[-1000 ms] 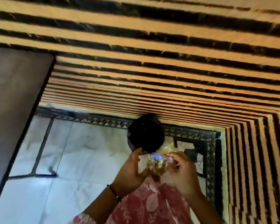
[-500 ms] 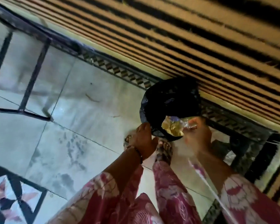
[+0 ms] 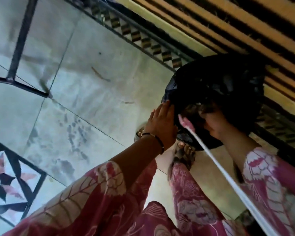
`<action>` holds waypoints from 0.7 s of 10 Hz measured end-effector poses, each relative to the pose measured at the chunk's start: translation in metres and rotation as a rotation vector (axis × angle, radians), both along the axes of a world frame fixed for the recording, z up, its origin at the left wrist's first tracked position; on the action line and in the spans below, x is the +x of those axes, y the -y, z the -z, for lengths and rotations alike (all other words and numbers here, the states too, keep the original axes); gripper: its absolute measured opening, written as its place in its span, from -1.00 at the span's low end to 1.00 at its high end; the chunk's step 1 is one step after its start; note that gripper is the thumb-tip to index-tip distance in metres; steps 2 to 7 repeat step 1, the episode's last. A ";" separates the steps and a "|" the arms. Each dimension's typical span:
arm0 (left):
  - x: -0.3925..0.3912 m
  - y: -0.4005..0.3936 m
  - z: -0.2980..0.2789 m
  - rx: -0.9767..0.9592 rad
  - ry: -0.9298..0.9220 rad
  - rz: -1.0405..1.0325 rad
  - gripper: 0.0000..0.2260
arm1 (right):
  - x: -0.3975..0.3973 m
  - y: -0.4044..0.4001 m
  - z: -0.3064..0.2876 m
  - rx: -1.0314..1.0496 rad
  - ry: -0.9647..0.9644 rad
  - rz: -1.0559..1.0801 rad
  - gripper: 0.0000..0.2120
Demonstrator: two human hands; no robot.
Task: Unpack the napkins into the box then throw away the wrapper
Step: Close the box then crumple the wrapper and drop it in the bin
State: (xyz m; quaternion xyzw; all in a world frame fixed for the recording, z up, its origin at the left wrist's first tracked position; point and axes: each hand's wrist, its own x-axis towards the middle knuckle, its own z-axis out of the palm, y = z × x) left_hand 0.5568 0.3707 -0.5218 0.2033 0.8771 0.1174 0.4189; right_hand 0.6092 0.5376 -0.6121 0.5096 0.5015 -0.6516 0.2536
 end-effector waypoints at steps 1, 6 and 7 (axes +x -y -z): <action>-0.003 -0.007 -0.024 0.025 0.018 -0.022 -0.39 | -0.001 -0.002 -0.051 0.118 0.044 0.124 -0.49; -0.003 -0.007 -0.024 0.025 0.018 -0.022 -0.39 | -0.001 -0.002 -0.051 0.118 0.044 0.124 -0.49; -0.003 -0.007 -0.024 0.025 0.018 -0.022 -0.39 | -0.001 -0.002 -0.051 0.118 0.044 0.124 -0.49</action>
